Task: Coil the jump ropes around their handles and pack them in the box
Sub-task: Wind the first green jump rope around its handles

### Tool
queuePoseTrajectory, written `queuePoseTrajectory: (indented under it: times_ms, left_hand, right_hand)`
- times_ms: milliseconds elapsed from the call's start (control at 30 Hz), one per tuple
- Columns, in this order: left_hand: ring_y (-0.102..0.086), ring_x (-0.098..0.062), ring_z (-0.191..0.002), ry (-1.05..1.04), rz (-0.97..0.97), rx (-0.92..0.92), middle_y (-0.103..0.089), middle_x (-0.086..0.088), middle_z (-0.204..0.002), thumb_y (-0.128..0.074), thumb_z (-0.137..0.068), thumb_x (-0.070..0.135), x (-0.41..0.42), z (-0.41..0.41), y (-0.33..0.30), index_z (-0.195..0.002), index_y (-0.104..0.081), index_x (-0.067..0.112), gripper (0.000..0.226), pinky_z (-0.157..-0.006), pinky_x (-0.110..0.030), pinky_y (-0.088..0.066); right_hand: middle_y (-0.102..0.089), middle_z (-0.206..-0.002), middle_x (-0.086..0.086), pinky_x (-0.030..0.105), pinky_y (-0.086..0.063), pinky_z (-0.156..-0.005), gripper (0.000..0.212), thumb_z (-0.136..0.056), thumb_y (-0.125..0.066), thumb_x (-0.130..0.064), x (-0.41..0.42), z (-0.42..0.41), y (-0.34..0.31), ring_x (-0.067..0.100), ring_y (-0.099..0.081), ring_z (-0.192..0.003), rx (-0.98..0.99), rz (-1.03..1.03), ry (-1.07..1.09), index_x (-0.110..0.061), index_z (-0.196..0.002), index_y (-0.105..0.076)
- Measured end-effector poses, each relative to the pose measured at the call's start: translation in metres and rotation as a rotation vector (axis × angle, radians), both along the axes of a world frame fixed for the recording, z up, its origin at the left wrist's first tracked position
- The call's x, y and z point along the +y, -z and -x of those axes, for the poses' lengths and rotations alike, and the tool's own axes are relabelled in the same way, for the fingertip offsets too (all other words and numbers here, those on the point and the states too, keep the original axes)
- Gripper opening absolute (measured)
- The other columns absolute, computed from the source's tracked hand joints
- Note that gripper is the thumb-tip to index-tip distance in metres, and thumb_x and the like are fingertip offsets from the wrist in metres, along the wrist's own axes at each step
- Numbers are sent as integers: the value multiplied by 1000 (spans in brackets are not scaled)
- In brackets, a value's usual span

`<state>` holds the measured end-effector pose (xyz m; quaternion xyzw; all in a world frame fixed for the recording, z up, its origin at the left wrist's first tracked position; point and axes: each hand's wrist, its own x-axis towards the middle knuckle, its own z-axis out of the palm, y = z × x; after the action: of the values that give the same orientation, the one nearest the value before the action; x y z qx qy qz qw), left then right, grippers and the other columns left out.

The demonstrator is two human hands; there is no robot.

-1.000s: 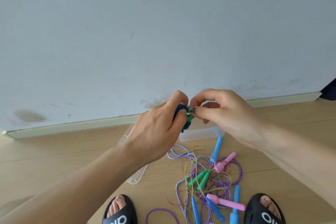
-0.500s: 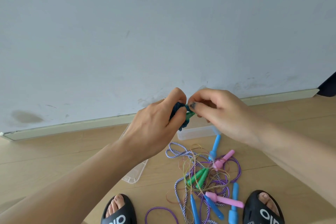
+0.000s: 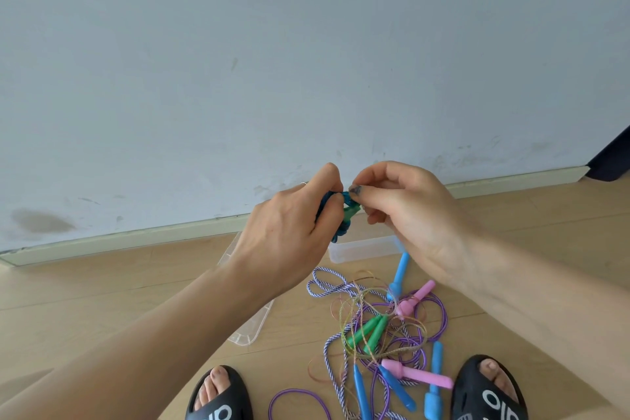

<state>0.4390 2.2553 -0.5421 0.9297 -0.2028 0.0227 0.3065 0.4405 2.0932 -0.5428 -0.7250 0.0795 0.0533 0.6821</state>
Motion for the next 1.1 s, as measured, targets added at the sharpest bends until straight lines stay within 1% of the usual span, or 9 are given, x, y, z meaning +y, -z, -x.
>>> queuePoseTrajectory:
  times_ms: [200, 367, 500, 600, 700, 800, 933, 1000, 1100]
  left_hand:
    - [-59, -12, -61, 12, -16, -42, -61, 30, -78, -36, -100, 26, 3, -2, 0, -93, -41, 28, 9, -61, -38, -51]
    - [-55, -17, -57, 34, -44, -115, -61, 13, -71, -32, -99, 28, 5, -1, 4, -93, -39, 28, 9, -56, -40, -50]
    - [-46, -25, -53, 38, -151, -240, -57, 5, -70, -19, -94, 38, 5, -3, 7, -93, -37, 25, 22, -48, -42, -47]
    - [-41, -28, -48, 54, -211, -315, -52, 3, -70, -20, -96, 36, 5, -2, 7, -92, -38, 20, 25, -42, -42, -44]
    - [-41, -30, -49, 71, -205, -296, -51, 2, -71, -19, -96, 37, 5, -1, 7, -91, -38, 18, 27, -42, -44, -44]
    - [-48, -30, -55, 82, -135, -200, -53, 3, -72, -19, -95, 39, 2, 2, 6, -92, -35, 21, 25, -49, -46, -47]
    - [-59, -26, -62, -10, 90, 62, -61, 6, -71, -30, -100, 27, 1, 0, 2, -91, -38, 22, 13, -63, -47, -51]
    - [-60, -26, -60, -34, 141, 111, -63, 4, -71, -32, -101, 25, 2, -3, 1, -90, -39, 22, 13, -64, -49, -51]
    - [-61, -27, -56, -27, 169, 135, -62, -2, -71, -31, -102, 24, 1, -3, 0, -90, -40, 23, 14, -63, -49, -52]
  right_hand:
    - [-52, -66, 1, 25, -38, -57, 8, -88, -65, -1, -1, -3, -1, 10, -44, -54, 170, -274, 19, -8, -85, -66]
    - [-53, -64, 0, 24, -34, -53, 6, -86, -68, -3, 0, -2, -1, 8, -37, -47, 171, -291, 20, -8, -84, -65]
    - [-59, -61, -4, 23, -35, -51, 2, -89, -67, -6, -1, -2, -2, 9, -33, -47, 151, -278, 7, -7, -89, -65]
    - [-60, -58, -7, 24, -35, -54, 4, -88, -67, -6, -3, -1, -2, 10, -32, -49, 125, -241, -8, -6, -93, -66]
    - [-61, -60, -6, 26, -36, -57, 5, -88, -66, -5, -3, 0, -2, 11, -34, -50, 112, -222, -8, -7, -92, -68]
    - [-60, -57, -7, 26, -40, -60, 6, -89, -64, -6, -5, 0, -6, 13, -42, -53, 44, -81, -30, -10, -91, -68]
    - [-62, -64, -9, 17, -44, -59, 6, -90, -64, -11, -7, 7, -15, 12, -50, -59, -151, 184, -151, -17, -87, -65]
    - [-65, -73, -5, 21, -43, -59, 7, -88, -67, -15, -7, 12, -15, 13, -51, -59, -240, 278, -213, -21, -86, -63]
    - [-64, -66, 1, 21, -42, -55, 15, -84, -72, -15, -8, 12, -6, 17, -53, -56, -383, 491, -190, -26, -88, -62]
